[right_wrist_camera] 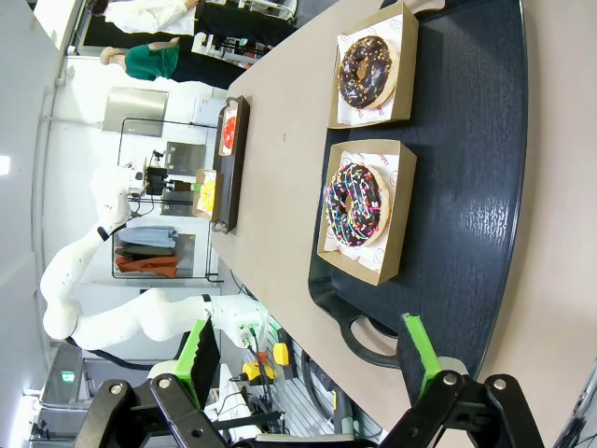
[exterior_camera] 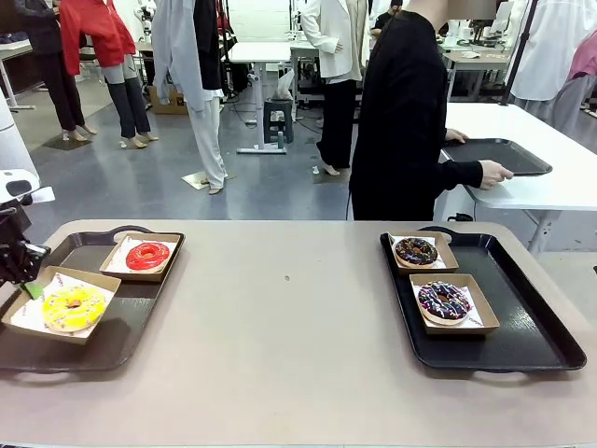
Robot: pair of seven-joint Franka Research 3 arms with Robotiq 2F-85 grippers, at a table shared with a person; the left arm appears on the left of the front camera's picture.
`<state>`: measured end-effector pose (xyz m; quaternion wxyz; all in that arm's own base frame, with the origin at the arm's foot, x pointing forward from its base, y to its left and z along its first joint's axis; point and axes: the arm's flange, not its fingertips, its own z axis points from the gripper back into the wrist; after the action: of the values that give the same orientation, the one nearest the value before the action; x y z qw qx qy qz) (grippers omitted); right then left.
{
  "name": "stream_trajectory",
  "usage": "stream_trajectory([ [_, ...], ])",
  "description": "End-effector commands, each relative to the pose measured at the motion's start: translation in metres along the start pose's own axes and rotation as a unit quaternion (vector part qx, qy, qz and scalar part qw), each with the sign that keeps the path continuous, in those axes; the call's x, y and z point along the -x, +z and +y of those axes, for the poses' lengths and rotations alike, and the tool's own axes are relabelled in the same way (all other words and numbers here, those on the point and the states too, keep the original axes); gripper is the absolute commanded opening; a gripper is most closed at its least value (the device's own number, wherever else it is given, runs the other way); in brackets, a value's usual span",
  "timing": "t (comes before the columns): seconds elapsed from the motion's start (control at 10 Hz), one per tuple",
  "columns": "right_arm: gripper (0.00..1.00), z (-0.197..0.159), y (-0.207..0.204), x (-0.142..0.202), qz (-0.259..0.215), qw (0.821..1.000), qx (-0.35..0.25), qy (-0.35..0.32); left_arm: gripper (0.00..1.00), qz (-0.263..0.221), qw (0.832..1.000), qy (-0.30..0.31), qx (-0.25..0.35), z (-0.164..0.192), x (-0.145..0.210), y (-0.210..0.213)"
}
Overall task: Individually package the donuts and arrange them on the tray.
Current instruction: Place the picked Paper togo box on the Handle tray.
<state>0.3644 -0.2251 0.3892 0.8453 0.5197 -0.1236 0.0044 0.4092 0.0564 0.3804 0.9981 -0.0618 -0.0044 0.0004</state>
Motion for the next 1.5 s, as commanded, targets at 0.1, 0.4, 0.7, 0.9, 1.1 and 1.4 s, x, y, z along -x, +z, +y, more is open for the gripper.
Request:
stream_trajectory([
  [0.1,1.00,0.002,-0.001,0.005,0.001,1.000,0.002,-0.002,0.01,-0.010,1.000,0.008,0.017,0.009,-0.003,-0.015],
  [0.4,1.00,0.002,-0.001,0.005,0.001,1.000,0.002,-0.002,0.01,0.004,1.000,0.013,0.012,0.014,-0.003,-0.018],
  [0.7,1.00,0.002,-0.001,0.005,0.001,1.000,0.002,-0.002,0.88,0.013,1.000,0.009,0.016,0.010,-0.004,-0.023],
  [0.9,1.00,0.002,-0.001,0.005,0.001,1.000,0.002,-0.002,1.00,0.017,1.000,0.011,0.007,0.011,-0.004,-0.023],
  [1.1,1.00,0.002,-0.001,0.005,0.001,1.000,0.002,-0.002,0.92,0.020,1.000,0.010,-0.003,0.011,-0.002,-0.021],
  [1.4,1.00,0.002,-0.001,0.005,0.001,1.000,0.002,-0.002,0.82,0.018,0.999,-0.008,0.031,0.006,0.009,0.006],
])
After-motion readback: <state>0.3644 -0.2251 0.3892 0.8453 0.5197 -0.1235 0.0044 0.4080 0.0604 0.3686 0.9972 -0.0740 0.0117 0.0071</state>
